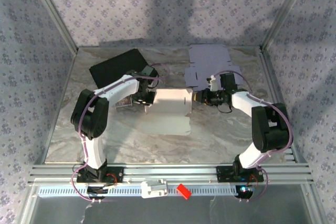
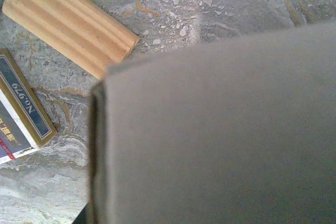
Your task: Fold the paper box
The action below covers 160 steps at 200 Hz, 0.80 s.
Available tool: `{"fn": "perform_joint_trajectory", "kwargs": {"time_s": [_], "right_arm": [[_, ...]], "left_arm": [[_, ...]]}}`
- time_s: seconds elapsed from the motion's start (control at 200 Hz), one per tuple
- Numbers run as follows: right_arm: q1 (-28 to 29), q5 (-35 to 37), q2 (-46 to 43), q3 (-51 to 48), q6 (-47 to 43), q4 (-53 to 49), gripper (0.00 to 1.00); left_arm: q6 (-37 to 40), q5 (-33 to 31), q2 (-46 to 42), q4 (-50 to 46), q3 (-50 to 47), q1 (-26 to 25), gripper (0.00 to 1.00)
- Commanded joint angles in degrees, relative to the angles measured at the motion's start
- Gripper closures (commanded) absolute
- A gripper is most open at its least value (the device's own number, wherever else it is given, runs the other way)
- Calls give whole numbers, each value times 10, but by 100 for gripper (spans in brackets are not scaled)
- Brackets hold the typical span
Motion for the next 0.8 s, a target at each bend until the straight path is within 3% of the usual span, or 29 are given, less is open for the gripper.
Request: {"fn": "perform_joint_trajectory", "kwargs": {"time_s": [0.0, 0.795], "right_arm": [[9, -24, 24, -6, -20, 33, 70], [60, 6, 26, 33, -29, 23, 67]], "left_arm": [[16, -6, 30, -16, 3, 4, 100], [17, -4, 35, -25, 12, 4, 100]]}}
